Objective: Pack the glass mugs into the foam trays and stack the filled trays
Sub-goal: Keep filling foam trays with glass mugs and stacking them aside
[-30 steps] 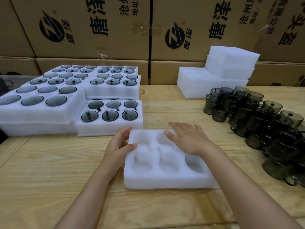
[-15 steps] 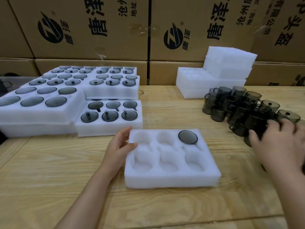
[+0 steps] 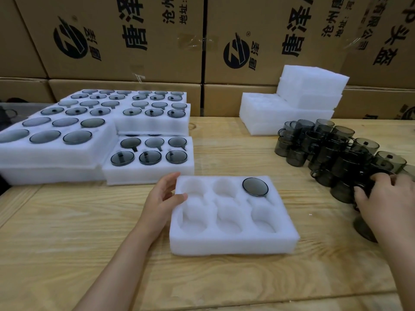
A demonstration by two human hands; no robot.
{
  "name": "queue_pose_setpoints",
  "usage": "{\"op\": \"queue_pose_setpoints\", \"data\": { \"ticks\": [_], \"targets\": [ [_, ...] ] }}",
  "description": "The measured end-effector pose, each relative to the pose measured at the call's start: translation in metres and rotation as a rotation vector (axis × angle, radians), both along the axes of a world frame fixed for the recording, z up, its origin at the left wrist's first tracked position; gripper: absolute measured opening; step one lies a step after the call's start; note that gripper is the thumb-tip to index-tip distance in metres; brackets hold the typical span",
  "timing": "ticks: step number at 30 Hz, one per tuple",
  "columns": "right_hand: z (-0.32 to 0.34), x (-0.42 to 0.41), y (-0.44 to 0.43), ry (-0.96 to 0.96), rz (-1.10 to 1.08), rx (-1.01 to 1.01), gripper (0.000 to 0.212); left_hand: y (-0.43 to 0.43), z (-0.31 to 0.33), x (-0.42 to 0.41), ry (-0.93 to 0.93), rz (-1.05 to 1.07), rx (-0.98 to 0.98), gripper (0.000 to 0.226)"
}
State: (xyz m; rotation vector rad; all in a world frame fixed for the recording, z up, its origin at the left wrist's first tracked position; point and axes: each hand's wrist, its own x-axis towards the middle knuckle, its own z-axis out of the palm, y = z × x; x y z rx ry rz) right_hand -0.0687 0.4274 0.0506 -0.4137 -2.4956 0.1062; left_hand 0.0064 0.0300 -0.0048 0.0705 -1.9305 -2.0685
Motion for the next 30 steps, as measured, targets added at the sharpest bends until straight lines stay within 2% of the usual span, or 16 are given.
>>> {"op": "queue_pose_setpoints", "data": {
  "ticks": [5, 8, 14, 17, 23, 30],
  "targets": [
    [-0.008, 0.002, 0.004, 0.115, 0.137, -0.025, 0.047, 0.000, 0.000, 0.000, -0.002, 0.005, -0.011, 0.054],
    [-0.013, 0.000, 0.007, 0.185, 0.198, 0.031, 0.050, 0.000, 0.000, 0.000, -0.007, 0.007, -0.011, 0.053],
    [-0.020, -0.004, 0.007, 0.213, 0.293, 0.128, 0.031, 0.000, 0.002, 0.002, -0.022, 0.009, -0.015, 0.054],
    [-0.019, -0.002, 0.002, 0.269, 0.369, 0.100, 0.038, 0.001, 0.003, 0.003, -0.026, 0.012, -0.015, 0.055],
    [0.008, 0.023, -0.051, 0.394, 0.636, -0.155, 0.030, 0.002, 0.003, 0.003, -0.026, 0.013, -0.012, 0.056],
    [0.016, 0.028, -0.124, 0.238, 0.893, -0.573, 0.022, 0.004, 0.006, 0.004, -0.034, 0.012, -0.005, 0.056]
  ]
}}
